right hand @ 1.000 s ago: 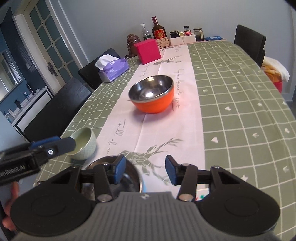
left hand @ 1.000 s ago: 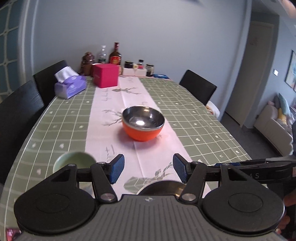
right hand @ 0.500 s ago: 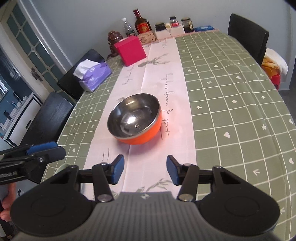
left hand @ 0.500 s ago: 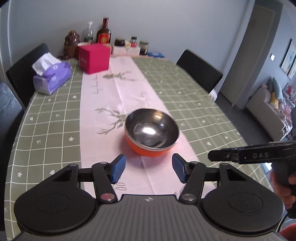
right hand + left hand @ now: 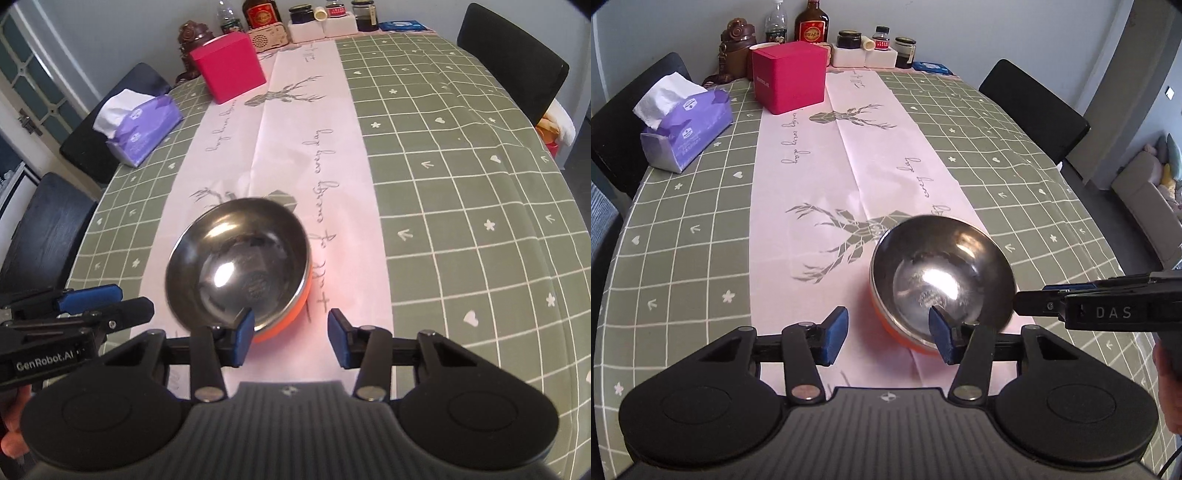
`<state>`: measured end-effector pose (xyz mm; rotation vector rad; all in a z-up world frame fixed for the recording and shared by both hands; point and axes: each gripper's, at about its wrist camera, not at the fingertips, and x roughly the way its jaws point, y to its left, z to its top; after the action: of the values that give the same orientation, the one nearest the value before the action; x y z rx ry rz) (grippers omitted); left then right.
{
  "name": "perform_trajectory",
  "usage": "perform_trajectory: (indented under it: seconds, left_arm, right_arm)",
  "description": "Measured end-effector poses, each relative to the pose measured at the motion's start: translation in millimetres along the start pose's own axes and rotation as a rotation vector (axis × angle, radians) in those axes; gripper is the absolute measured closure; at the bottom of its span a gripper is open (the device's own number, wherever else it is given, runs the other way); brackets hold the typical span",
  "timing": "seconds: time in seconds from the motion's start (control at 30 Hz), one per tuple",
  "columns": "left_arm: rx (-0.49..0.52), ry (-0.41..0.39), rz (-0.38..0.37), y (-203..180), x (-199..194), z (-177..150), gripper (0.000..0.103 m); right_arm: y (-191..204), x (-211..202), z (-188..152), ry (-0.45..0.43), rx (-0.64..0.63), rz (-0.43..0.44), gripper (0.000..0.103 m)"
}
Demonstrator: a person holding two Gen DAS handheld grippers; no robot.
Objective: Organize plates and bowls
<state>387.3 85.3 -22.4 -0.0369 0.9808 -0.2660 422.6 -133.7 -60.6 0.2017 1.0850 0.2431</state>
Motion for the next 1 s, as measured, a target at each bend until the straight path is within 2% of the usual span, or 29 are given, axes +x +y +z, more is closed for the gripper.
perform_trajectory:
  seconds: [0.13, 0.2, 0.4, 0.53, 0.67, 0.83, 1.0]
  left_arm:
    - [-0.016, 0.019, 0.025, 0, 18, 9, 0.054]
    - [-0.013, 0.037, 0.03, 1, 26, 10, 0.062]
    - [-0.023, 0.079, 0.053, 2, 44, 8, 0.067]
    - [0.008, 0.105, 0.07, -4, 49, 10, 0.067]
    - [-0.051, 0.171, 0.057, -3, 56, 14, 0.068]
    - [-0.077, 0.241, 0.03, -4, 63, 17, 0.084]
    - [-0.037, 0.276, 0.079, -14, 63, 16, 0.086]
  right_arm:
    - [-3, 13, 9, 0.011, 0.017, -0.026, 0.071]
    - [-4, 18, 11, 0.019, 0.021, -0.025, 0.074]
    - [-2, 28, 12, 0.033, 0.021, -0.026, 0.08]
    - [1, 33, 12, 0.049, 0.021, -0.027, 0.082]
    - [2, 39, 13, 0.067, 0.031, -0.017, 0.087]
    - [2, 40, 15, 0.069, 0.044, -0.009, 0.091]
    - [3, 38, 14, 0.078, 0.047, -0.007, 0.092]
